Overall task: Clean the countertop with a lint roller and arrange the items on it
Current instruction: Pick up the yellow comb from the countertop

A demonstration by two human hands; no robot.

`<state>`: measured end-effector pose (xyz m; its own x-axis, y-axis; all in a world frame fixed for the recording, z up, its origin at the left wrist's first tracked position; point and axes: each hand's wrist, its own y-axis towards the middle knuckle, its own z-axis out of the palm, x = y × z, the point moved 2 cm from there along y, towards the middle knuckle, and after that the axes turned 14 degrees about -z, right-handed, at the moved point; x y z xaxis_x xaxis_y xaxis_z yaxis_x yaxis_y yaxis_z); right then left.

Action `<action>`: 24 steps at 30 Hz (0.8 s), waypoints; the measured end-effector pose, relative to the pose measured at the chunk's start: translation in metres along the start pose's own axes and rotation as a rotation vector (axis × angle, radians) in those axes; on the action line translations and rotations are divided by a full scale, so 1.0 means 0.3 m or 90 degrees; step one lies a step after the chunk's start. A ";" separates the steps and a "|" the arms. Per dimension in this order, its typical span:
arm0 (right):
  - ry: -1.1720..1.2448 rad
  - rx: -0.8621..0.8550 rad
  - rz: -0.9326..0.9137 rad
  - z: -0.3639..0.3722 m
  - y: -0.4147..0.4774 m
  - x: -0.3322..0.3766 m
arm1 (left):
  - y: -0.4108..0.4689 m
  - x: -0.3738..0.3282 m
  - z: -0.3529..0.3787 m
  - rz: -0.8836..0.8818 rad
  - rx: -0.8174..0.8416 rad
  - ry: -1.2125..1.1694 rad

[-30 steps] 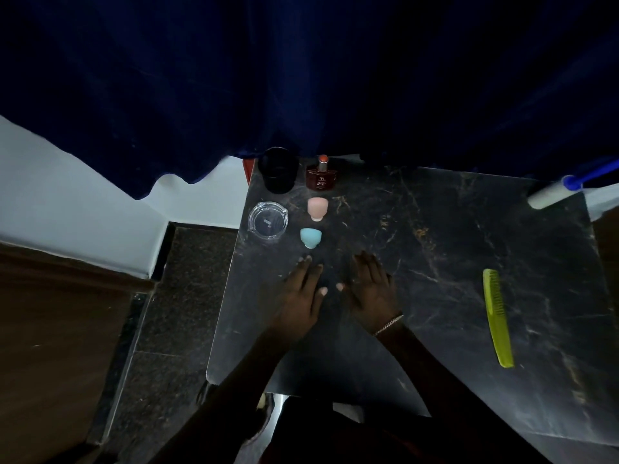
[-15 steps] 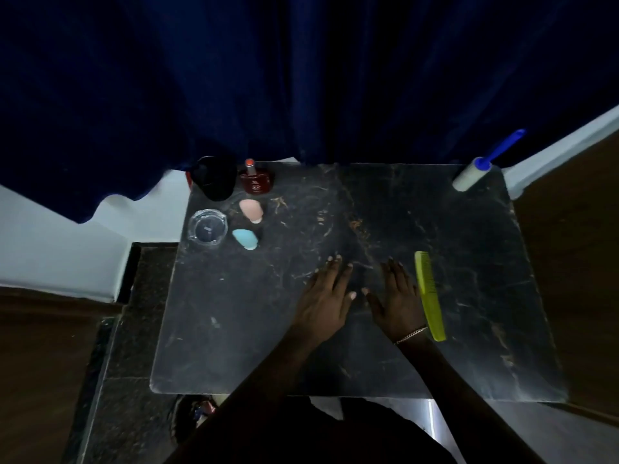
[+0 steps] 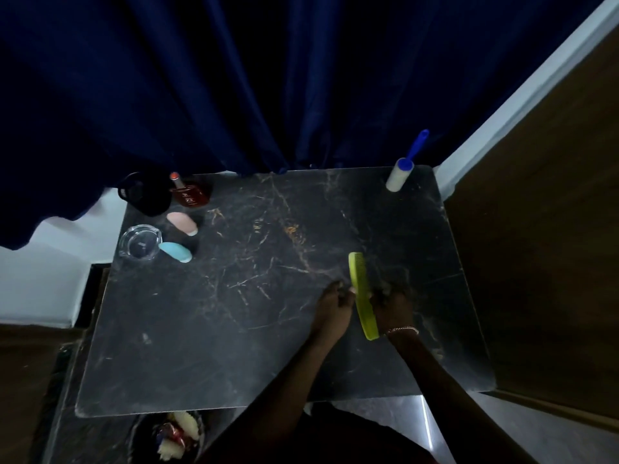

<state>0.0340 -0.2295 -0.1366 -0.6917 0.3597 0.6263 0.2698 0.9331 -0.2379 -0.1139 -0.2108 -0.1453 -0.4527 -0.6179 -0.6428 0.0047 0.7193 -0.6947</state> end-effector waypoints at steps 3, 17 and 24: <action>0.065 0.008 0.051 -0.006 0.005 -0.031 | -0.001 -0.019 0.056 -0.057 0.018 -0.038; 0.302 0.064 0.115 -0.005 0.014 0.001 | -0.025 -0.041 0.085 -0.203 0.131 -0.278; 0.296 -0.007 -0.103 -0.048 0.008 0.103 | -0.046 -0.031 -0.118 -0.287 0.216 -0.543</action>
<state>0.0230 -0.2163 -0.1070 -0.3533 0.1668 0.9205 0.1926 0.9759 -0.1029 -0.1414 -0.2037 -0.1184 0.3107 -0.9242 -0.2219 0.3032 0.3176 -0.8984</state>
